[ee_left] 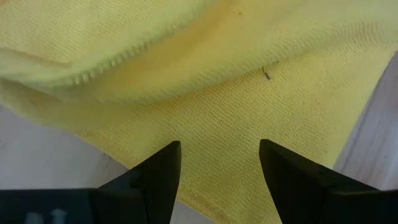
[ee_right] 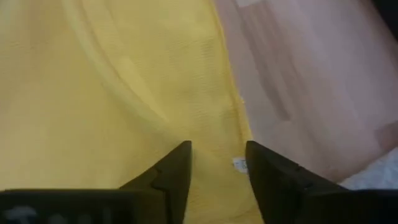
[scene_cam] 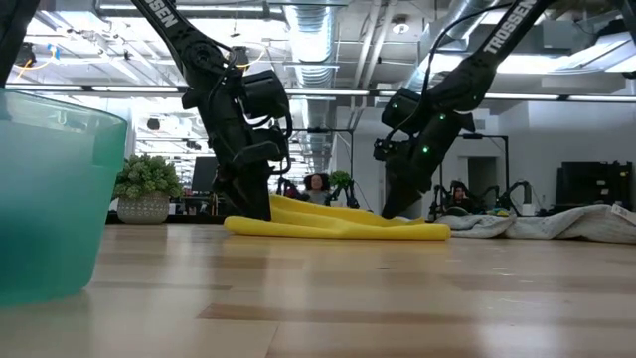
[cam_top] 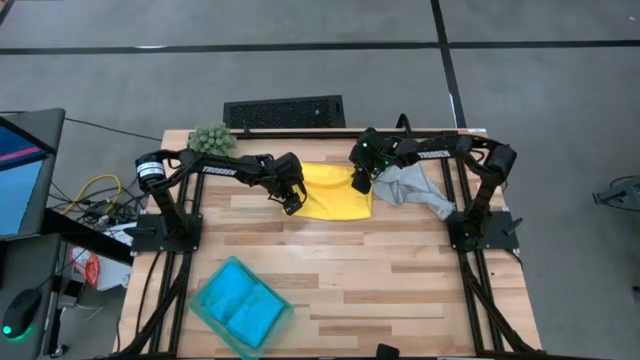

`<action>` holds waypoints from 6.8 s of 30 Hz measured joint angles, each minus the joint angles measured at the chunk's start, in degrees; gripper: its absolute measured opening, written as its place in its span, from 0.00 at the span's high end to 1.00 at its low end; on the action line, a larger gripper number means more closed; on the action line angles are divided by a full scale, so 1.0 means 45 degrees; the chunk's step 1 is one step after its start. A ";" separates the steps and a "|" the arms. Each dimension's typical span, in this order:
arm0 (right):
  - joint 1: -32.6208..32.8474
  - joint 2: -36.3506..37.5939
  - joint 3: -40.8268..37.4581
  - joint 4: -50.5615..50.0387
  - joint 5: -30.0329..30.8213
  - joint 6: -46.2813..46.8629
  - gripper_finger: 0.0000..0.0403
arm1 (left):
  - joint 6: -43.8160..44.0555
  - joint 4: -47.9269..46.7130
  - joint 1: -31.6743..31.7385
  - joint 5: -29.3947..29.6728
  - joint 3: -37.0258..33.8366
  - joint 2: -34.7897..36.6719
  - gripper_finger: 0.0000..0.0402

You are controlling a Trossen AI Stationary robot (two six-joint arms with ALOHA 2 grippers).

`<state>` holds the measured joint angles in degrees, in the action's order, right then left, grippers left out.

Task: Fold microfiber towels
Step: Fold the yellow towel

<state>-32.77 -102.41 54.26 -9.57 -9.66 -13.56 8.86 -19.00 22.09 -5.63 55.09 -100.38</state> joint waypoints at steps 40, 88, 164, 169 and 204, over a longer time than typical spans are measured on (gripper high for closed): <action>-0.0009 0.0346 0.0024 0.0264 -0.1525 -0.1771 0.53 | -0.0006 0.0015 0.0000 0.0301 0.0005 0.0000 0.48; -0.0359 0.2904 -0.0291 -0.1310 -0.0775 0.1671 0.49 | -0.0277 -0.0035 -0.0053 0.0695 -0.0432 -0.0005 0.48; 0.8403 0.3405 -0.4665 0.0585 0.2513 0.6580 0.62 | -0.2567 0.1049 -0.5363 0.2695 -0.1637 0.0214 0.48; 0.8453 0.3317 -0.4619 0.0267 0.2893 0.6567 0.75 | -0.2265 0.1025 -0.5374 0.2781 -0.1647 0.0199 0.51; 0.2129 0.8739 0.1003 -0.5861 0.4925 0.2842 1.00 | -0.4297 -0.5687 -0.0667 0.6271 0.5144 0.2895 1.00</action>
<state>-23.19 -63.08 58.77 -35.94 12.50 -0.77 -10.47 -44.60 19.08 22.59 78.24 -87.35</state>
